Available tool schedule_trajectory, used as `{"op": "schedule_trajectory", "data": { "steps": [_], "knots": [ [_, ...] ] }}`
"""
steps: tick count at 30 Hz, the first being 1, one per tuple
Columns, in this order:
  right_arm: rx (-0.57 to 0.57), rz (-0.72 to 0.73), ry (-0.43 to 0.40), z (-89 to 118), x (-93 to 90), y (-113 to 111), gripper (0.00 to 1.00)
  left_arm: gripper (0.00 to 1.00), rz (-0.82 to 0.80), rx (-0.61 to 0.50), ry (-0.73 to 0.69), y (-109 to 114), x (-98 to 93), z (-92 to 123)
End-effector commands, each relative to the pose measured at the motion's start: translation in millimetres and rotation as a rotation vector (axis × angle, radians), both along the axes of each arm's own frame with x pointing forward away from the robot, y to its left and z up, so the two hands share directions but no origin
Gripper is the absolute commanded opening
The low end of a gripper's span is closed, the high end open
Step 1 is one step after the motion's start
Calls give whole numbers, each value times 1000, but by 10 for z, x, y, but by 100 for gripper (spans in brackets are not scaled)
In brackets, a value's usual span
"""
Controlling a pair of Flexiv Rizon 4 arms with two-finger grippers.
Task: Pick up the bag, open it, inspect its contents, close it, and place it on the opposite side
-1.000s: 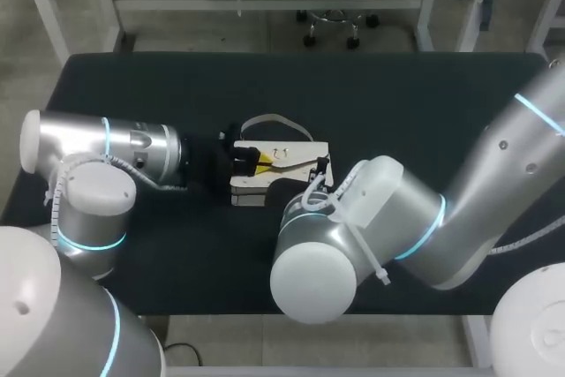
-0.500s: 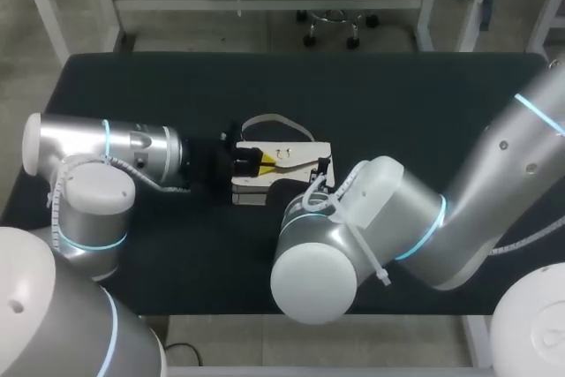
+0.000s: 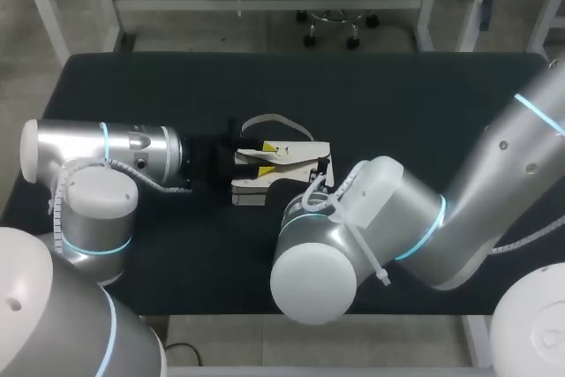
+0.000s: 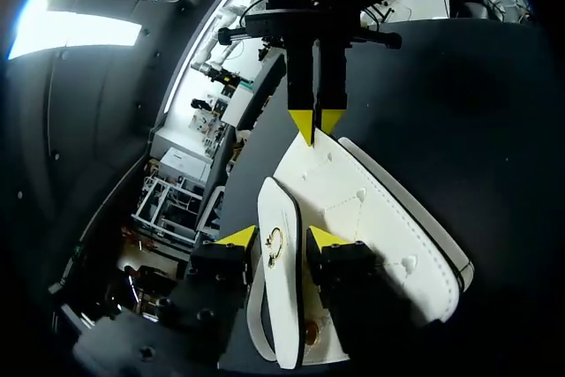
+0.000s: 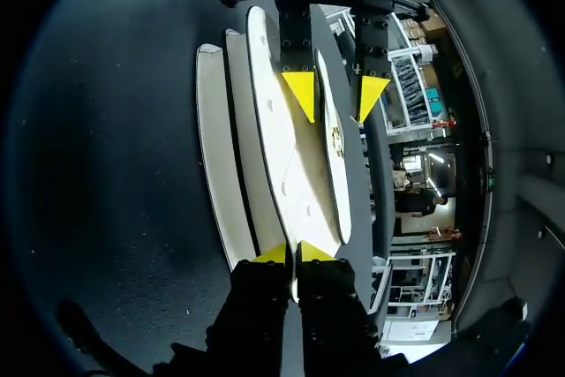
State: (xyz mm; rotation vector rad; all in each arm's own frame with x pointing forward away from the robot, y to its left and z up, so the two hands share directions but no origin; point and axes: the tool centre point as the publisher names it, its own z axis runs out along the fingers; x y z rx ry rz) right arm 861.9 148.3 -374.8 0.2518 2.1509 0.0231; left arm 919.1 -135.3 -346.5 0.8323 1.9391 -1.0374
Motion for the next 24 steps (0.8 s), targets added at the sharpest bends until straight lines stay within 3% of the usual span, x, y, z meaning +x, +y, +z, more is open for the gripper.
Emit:
{"op": "schedule_trajectory", "data": {
  "steps": [1,3,6,13,24],
  "knots": [
    [114,175,-53,-43,-8,-24,0,40,19,-8,-16,50,-44,7],
    [114,175,-53,-43,-8,-24,0,34,29,-3,-21,69,-32,2],
    [114,175,-53,-43,-8,-24,0,0,51,-1,-29,109,2,-20],
    [114,175,-53,-43,-8,-24,0,0,84,13,-21,157,72,-70],
    [114,175,-53,-43,-8,-24,0,0,33,4,60,20,-71,-130]
  ]
}}
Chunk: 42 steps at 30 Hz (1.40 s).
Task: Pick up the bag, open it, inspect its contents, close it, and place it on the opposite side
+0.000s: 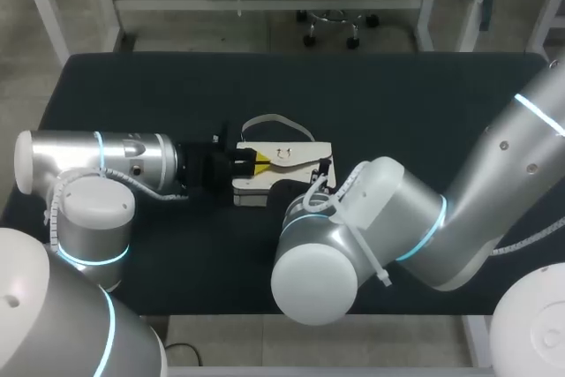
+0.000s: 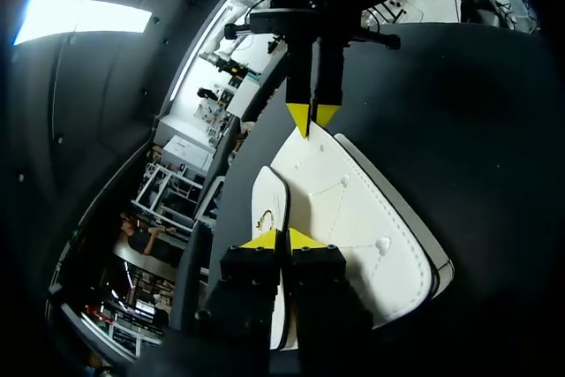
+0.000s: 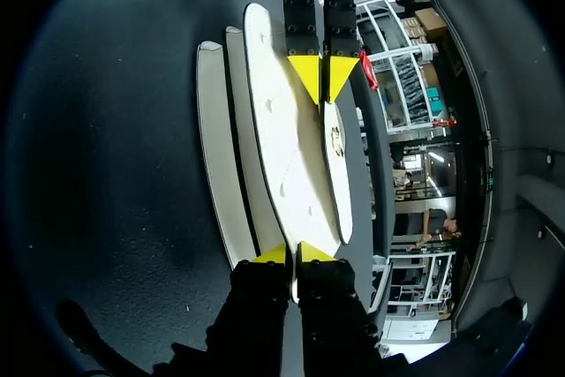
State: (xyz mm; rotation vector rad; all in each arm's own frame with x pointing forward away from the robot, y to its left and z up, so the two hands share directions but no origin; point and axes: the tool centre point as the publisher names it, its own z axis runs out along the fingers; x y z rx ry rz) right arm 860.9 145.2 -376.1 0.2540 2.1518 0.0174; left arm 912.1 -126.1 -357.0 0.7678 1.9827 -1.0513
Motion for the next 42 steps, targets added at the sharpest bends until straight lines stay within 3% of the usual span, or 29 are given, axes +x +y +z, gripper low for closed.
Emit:
{"op": "schedule_trajectory", "data": {
  "steps": [1,6,7,9,11,20,23,24,35,42],
  "knots": [
    [118,179,-54,-30,2,6,0,0,1,24,6,-65,17,-31],
    [118,179,-54,-30,2,6,0,0,33,17,6,10,114,-30],
    [118,179,-54,-30,2,6,0,29,37,12,4,19,119,-14],
    [118,179,-54,-30,2,6,0,76,39,6,-5,24,113,30],
    [118,179,-54,-30,2,6,0,98,38,-3,-16,26,101,76],
    [121,169,-55,17,2,-14,0,100,21,-19,-37,24,5,225],
    [124,168,-56,35,-7,-27,58,100,16,-22,-38,27,-26,258],
    [125,168,-55,43,-12,-33,98,100,13,-27,-37,29,-36,272],
    [136,183,-64,212,-87,-128,100,100,31,-64,-42,76,-98,482],
    [151,214,-20,351,-101,-197,100,100,40,-78,-32,101,-103,667]
  ]
}}
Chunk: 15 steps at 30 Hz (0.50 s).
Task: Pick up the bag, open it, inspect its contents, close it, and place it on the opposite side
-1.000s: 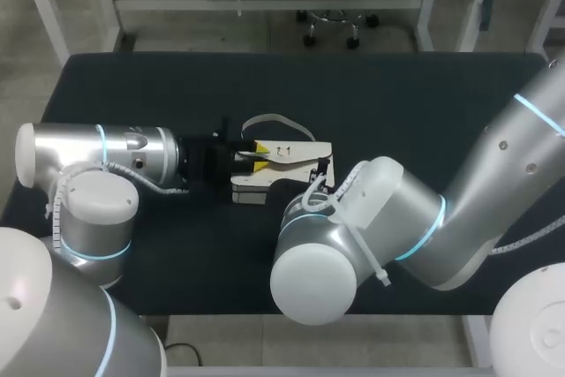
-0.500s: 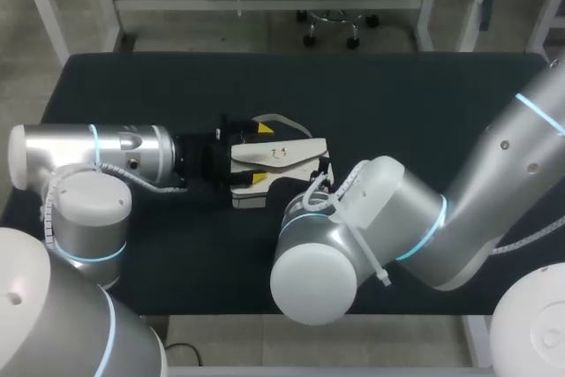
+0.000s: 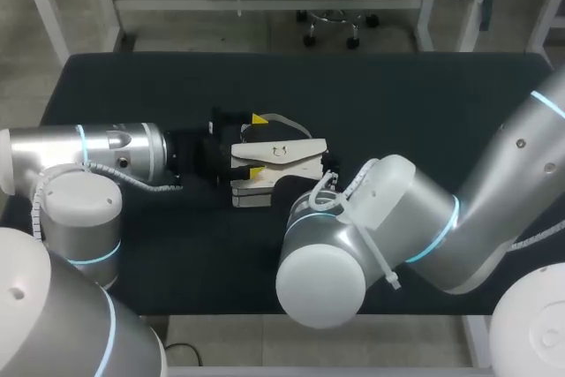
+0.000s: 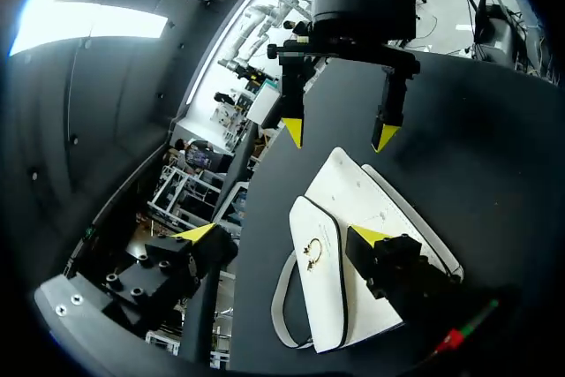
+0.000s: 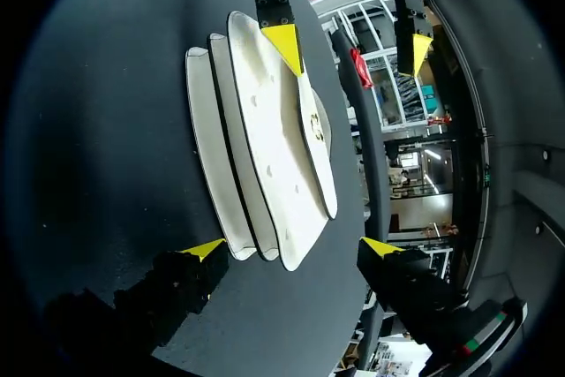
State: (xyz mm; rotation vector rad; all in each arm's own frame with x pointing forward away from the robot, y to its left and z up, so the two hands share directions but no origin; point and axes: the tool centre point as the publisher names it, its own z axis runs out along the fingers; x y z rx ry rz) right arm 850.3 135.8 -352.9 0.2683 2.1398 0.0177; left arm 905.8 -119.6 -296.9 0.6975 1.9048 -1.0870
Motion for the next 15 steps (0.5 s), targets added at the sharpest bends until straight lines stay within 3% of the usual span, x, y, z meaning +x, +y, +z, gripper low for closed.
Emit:
{"op": "schedule_trajectory", "data": {
  "steps": [1,9,15],
  "knots": [
    [157,233,7,144,3,-117,100,100,8,13,6,44,-43,93],
    [192,274,138,272,17,-219,100,100,29,88,76,100,-41,177],
    [195,290,247,394,58,-306,100,100,38,148,210,195,1,255]
  ]
}}
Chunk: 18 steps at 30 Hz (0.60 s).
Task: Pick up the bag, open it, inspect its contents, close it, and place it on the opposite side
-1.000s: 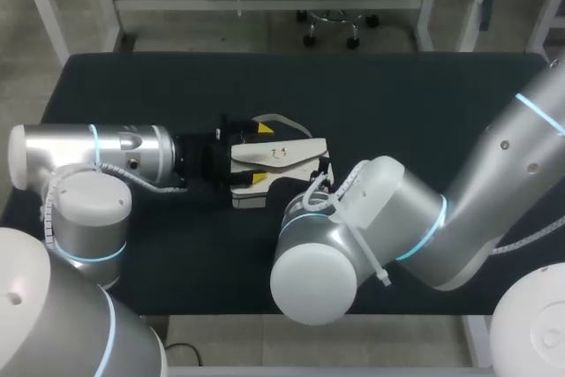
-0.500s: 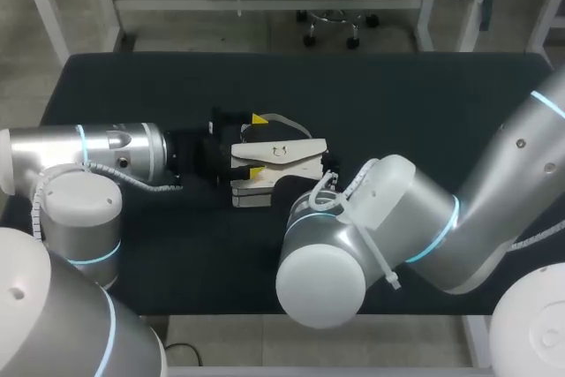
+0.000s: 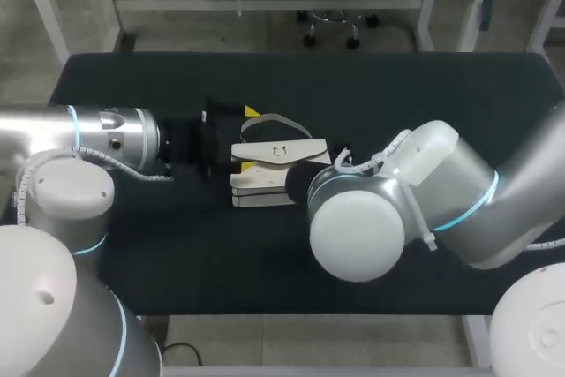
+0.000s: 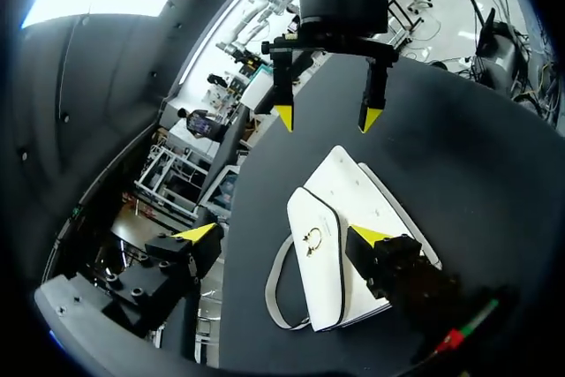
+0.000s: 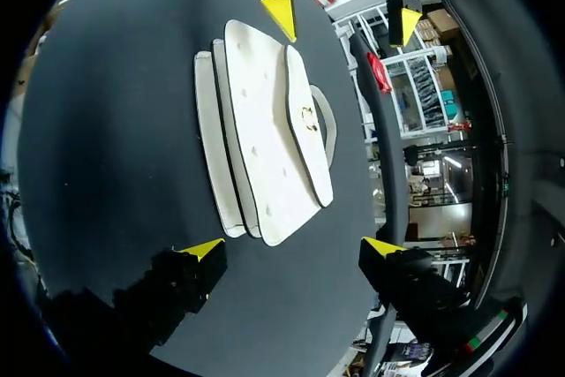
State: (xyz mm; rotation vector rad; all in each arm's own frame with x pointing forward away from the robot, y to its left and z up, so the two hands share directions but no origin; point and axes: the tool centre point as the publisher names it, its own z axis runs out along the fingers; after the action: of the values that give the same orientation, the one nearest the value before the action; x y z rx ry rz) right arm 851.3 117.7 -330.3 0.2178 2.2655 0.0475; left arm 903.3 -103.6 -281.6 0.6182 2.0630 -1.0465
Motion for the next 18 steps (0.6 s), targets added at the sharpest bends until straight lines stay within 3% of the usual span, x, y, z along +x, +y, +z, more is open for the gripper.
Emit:
{"op": "schedule_trajectory", "data": {
  "steps": [1,7,12,18],
  "knots": [
    [197,220,163,195,65,-144,100,100,-15,72,131,68,41,128],
    [222,181,293,270,133,-214,100,100,76,163,295,203,117,163],
    [238,163,387,321,178,-230,100,100,108,220,520,268,152,140],
    [179,158,465,432,192,-224,100,100,119,314,667,245,91,159]
  ]
}}
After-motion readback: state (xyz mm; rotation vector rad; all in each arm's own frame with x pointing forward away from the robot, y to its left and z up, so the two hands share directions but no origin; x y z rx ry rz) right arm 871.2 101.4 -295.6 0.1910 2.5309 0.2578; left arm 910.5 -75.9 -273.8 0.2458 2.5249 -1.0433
